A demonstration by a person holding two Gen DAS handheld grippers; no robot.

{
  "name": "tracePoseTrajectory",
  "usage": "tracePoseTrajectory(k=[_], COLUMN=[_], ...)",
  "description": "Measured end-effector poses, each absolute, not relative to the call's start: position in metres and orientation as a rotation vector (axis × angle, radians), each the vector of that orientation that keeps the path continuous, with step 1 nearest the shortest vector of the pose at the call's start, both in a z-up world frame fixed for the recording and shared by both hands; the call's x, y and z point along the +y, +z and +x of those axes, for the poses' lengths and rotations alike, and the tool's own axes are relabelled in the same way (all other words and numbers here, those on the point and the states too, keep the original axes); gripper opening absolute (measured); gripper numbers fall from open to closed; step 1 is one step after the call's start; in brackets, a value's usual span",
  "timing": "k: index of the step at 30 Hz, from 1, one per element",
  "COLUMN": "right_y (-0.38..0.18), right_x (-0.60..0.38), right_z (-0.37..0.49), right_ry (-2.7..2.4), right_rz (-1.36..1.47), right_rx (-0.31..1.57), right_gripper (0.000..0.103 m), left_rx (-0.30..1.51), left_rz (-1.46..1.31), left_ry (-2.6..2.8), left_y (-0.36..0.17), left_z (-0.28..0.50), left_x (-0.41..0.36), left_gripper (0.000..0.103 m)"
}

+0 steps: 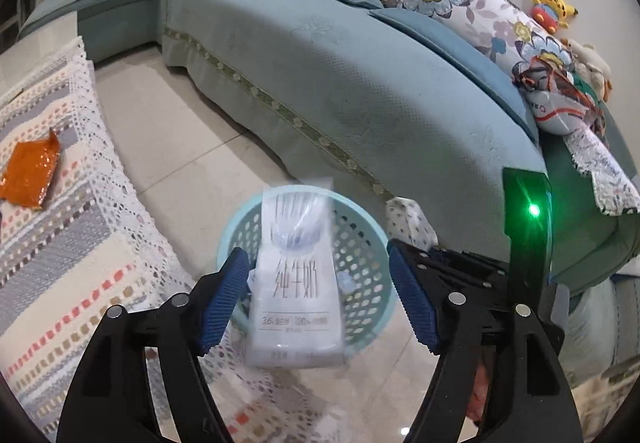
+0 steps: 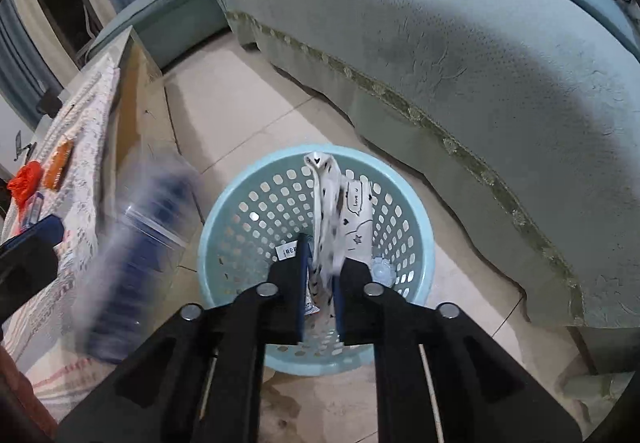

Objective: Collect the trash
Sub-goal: 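Drop the dotted packet into the wastebasket while the left tool drops the milk carton in, then move both tools back over the table toward the pink packet and card box, then grasp the pink packet with the left tool while the right tool grasps the tiger card box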

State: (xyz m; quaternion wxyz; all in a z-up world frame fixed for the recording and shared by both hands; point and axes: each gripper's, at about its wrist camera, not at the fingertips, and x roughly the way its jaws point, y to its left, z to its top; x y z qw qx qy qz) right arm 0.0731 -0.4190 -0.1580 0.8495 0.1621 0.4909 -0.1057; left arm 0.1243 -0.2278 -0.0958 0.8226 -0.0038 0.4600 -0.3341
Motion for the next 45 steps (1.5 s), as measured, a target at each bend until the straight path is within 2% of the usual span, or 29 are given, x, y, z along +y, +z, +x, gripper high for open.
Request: tracePoseTrajectory(k=[3,5,11,15,21,26,29,34,37,41,45], right_y=[-0.163,-0.162,-0.153,-0.124,-0.061,-0.036,-0.044,-0.084,-0.107,-0.123,-0.135], right_x=[-0.423,-0.426,-0.429,-0.408,-0.325,-0.245,-0.188,-0.119,-0.095,-0.077,-0.062], right_z=[0.077,0.076,0.068,0.062,0.065,0.079,0.101,0.139,0.163,0.185,0.205], right_ry=[-0.215,-0.231,-0.24,-0.212,-0.074,0.086,0.171,0.276,0.295,0.323,0.364], right_rz=[0.372,0.376,0.406,0.368,0.211,0.115,0.073,0.045,0.027,-0.007,-0.045], right_rx=[1.038,1.026,0.991,0.926,0.785,0.726,0.742,0.83,0.873,0.915,0.963], right_gripper=[0.029,0.059,0.06,0.06,0.06,0.06,0.06,0.06,0.06,0.06,0.061], left_rx=[0.981,0.979,0.929,0.847,0.759,0.738,0.752,0.822,0.849,0.832,0.852], left_rz=[0.007,0.001,-0.007,0.053,0.04,-0.093,-0.096,-0.079,-0.081,-0.071,-0.084], left_ry=[-0.692,-0.681,-0.62,-0.555,-0.412,-0.287,-0.187,-0.163,-0.187,-0.177,-0.231], left_y=[-0.096,-0.094,-0.071,-0.052,-0.027,-0.017,-0.029,-0.068,-0.089,-0.101,-0.109], left_z=[0.126,0.127,0.126,0.108,0.103,0.115,0.121,0.14,0.157,0.177,0.193], left_x=[-0.223,-0.212,-0.176,-0.148,-0.072,0.027,0.083,0.133,0.142,0.146,0.141], left_gripper=[0.071,0.071,0.071,0.071,0.071,0.071,0.071,0.071,0.071,0.082,0.081])
